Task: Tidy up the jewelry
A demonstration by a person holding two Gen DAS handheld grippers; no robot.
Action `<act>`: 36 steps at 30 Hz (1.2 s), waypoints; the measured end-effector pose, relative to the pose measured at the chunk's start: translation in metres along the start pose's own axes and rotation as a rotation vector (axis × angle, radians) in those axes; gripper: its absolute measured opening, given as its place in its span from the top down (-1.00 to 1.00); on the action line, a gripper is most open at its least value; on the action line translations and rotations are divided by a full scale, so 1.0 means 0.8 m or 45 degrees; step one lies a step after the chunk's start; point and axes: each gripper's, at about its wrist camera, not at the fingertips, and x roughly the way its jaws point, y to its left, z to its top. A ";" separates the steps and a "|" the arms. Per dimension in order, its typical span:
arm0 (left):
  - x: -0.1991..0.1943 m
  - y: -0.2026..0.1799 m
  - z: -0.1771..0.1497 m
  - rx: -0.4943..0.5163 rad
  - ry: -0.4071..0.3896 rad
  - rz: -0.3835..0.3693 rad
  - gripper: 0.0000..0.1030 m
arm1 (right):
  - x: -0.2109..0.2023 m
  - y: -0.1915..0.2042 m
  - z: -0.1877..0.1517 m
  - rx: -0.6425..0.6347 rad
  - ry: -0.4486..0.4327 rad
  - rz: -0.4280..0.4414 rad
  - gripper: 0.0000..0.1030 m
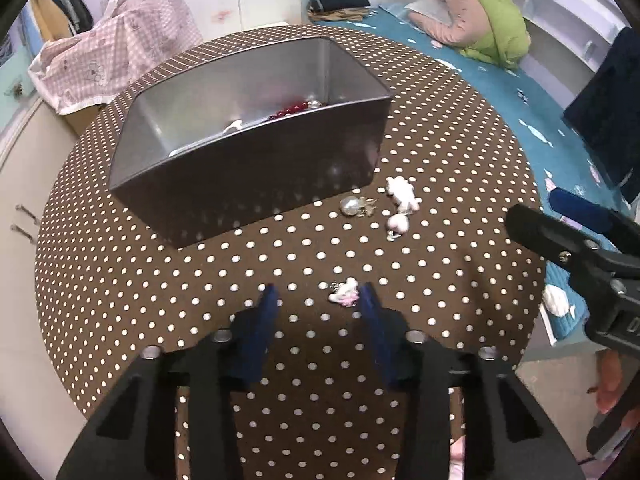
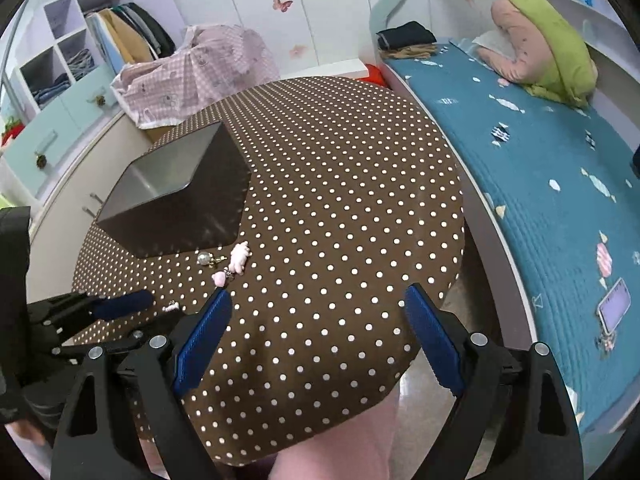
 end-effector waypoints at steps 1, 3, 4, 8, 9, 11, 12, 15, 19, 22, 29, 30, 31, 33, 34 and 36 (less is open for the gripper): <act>0.000 -0.001 0.001 0.009 -0.006 0.004 0.57 | 0.001 -0.002 0.000 0.002 0.004 0.004 -0.66; 0.000 -0.003 0.003 0.011 -0.010 0.016 0.75 | 0.006 -0.002 -0.001 0.004 0.015 0.008 -0.66; 0.001 -0.004 0.003 0.010 -0.009 0.011 0.75 | 0.007 -0.003 -0.001 0.005 0.020 0.013 -0.66; 0.001 0.002 0.004 -0.012 -0.005 -0.015 0.75 | 0.010 -0.002 -0.001 0.001 0.026 0.030 -0.66; 0.000 0.004 0.004 -0.018 -0.008 -0.016 0.75 | 0.010 -0.002 -0.001 -0.002 0.025 0.034 -0.66; -0.002 0.013 0.004 -0.029 -0.013 -0.023 0.75 | 0.008 0.001 -0.001 -0.014 0.019 0.051 -0.66; -0.004 0.016 0.005 -0.039 -0.018 -0.029 0.75 | 0.007 0.002 -0.001 -0.022 0.017 0.061 -0.66; -0.010 0.026 0.005 -0.060 -0.041 -0.032 0.75 | 0.009 0.010 0.000 -0.047 0.020 0.082 -0.66; -0.021 0.039 0.001 -0.087 -0.070 -0.031 0.75 | 0.018 0.023 0.001 -0.084 0.042 0.109 -0.66; -0.026 0.049 -0.001 -0.114 -0.079 -0.050 0.75 | 0.025 0.035 0.002 -0.122 0.056 0.133 -0.66; -0.036 0.064 -0.006 -0.147 -0.106 -0.088 0.75 | 0.043 0.067 0.010 -0.227 0.063 0.177 -0.65; -0.036 0.063 -0.006 -0.148 -0.107 -0.089 0.75 | 0.047 0.072 0.011 -0.241 0.072 0.182 -0.65; -0.036 0.066 -0.006 -0.151 -0.108 -0.083 0.75 | 0.049 0.075 0.011 -0.249 0.075 0.183 -0.65; -0.035 0.068 -0.006 -0.158 -0.104 -0.089 0.75 | 0.057 0.087 0.014 -0.290 0.072 0.182 -0.63; -0.033 0.067 -0.004 -0.161 -0.101 -0.094 0.75 | 0.060 0.090 0.015 -0.304 0.071 0.176 -0.54; -0.031 0.069 -0.003 -0.166 -0.094 -0.095 0.75 | 0.072 0.097 0.017 -0.325 0.087 0.191 -0.39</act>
